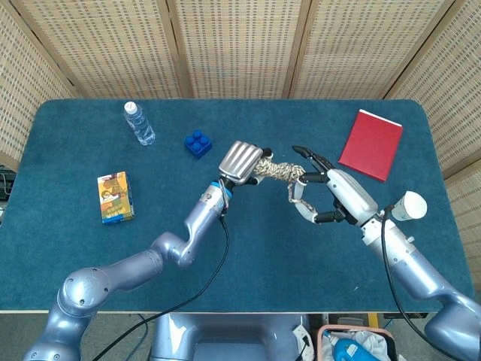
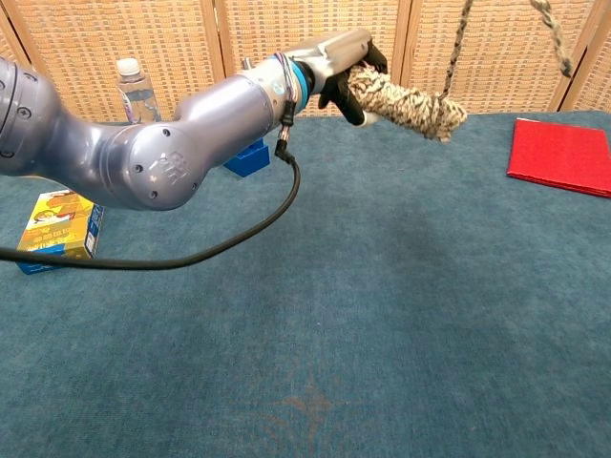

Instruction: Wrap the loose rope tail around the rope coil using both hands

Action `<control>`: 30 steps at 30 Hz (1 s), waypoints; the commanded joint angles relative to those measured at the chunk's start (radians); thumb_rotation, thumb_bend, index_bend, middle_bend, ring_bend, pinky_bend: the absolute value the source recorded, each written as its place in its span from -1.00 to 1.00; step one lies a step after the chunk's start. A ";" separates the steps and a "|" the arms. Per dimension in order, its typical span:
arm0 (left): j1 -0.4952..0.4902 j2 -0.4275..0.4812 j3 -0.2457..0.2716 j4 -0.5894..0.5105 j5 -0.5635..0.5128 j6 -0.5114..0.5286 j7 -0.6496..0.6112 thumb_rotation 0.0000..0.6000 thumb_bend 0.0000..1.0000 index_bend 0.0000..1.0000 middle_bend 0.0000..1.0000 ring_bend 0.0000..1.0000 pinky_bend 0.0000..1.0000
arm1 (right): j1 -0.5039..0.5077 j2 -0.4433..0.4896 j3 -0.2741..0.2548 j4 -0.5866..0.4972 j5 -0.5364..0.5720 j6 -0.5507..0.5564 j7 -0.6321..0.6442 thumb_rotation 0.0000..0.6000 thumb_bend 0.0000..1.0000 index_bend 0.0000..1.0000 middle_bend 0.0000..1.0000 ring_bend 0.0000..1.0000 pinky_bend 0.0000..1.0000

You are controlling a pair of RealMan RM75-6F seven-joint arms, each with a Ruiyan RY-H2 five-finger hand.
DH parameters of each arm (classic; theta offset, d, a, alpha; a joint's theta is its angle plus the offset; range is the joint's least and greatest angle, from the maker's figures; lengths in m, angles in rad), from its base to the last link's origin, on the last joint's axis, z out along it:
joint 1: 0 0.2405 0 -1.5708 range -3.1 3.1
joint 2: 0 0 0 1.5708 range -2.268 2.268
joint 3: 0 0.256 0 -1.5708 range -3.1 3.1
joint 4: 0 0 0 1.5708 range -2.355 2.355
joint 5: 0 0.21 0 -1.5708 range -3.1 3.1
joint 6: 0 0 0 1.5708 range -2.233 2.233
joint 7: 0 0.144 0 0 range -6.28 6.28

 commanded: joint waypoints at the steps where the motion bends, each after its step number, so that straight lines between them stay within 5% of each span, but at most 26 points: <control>1: 0.012 0.020 0.025 -0.034 0.036 -0.006 -0.014 1.00 0.19 0.51 0.32 0.11 0.40 | 0.061 0.004 0.043 0.013 0.089 -0.048 -0.016 1.00 0.05 0.42 -1.00 -1.00 -1.00; 10: 0.035 0.060 0.059 -0.099 0.106 -0.007 -0.063 1.00 0.19 0.51 0.32 0.11 0.40 | 0.183 0.007 0.104 0.059 0.305 -0.134 -0.080 1.00 0.05 0.42 -1.00 -1.00 -1.00; 30: 0.056 0.189 0.174 -0.204 0.348 -0.015 -0.394 1.00 0.20 0.51 0.33 0.11 0.40 | 0.418 -0.149 0.043 0.382 0.680 -0.256 -0.280 1.00 0.05 0.42 -1.00 -1.00 -1.00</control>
